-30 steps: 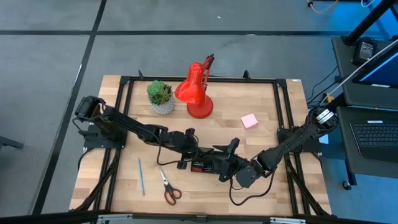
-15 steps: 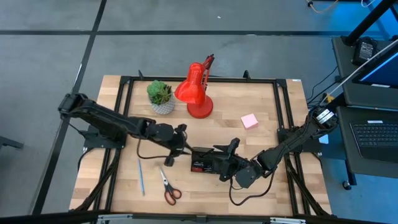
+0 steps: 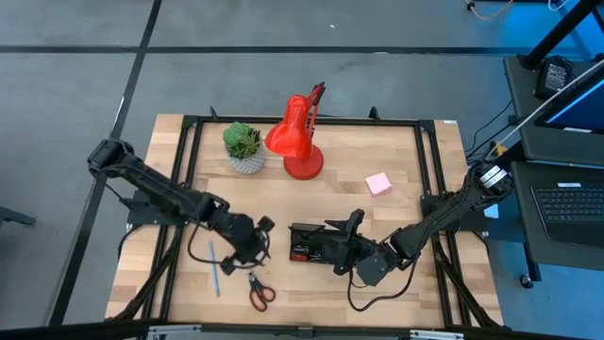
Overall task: Pick and place office supplies into organizer
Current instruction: Put the black scissors into the black desk organizer
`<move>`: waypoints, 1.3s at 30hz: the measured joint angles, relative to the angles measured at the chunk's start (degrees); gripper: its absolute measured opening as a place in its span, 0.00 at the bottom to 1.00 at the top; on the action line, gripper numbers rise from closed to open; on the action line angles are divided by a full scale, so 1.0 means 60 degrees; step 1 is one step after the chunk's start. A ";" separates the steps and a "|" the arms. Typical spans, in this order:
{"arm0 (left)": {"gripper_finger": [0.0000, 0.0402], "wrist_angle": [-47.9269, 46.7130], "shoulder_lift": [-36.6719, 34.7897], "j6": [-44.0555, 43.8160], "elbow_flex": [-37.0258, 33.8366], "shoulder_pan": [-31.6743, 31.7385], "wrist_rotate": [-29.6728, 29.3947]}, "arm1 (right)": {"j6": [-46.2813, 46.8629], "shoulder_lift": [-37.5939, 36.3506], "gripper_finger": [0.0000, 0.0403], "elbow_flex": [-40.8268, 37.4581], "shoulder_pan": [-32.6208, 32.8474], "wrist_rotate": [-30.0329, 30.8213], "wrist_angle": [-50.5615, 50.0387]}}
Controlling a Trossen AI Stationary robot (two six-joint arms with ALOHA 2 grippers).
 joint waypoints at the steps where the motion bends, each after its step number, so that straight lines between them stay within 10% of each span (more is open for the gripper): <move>1: 0.29 0.0083 0.0000 0.0142 -0.0054 -0.0137 -0.0002 | 0.0000 0.0000 0.59 0.0000 0.0000 0.0000 0.0000; 19: 0.36 0.0988 0.0114 0.0873 -0.0077 -0.1888 -0.0948 | 0.1611 0.0000 0.59 0.0000 0.0003 0.0000 -0.0070; 39: 0.36 0.1246 0.3111 -0.0768 0.1078 -0.2139 -0.1779 | 0.2228 0.0000 0.59 0.0000 0.0000 -0.0091 -0.0076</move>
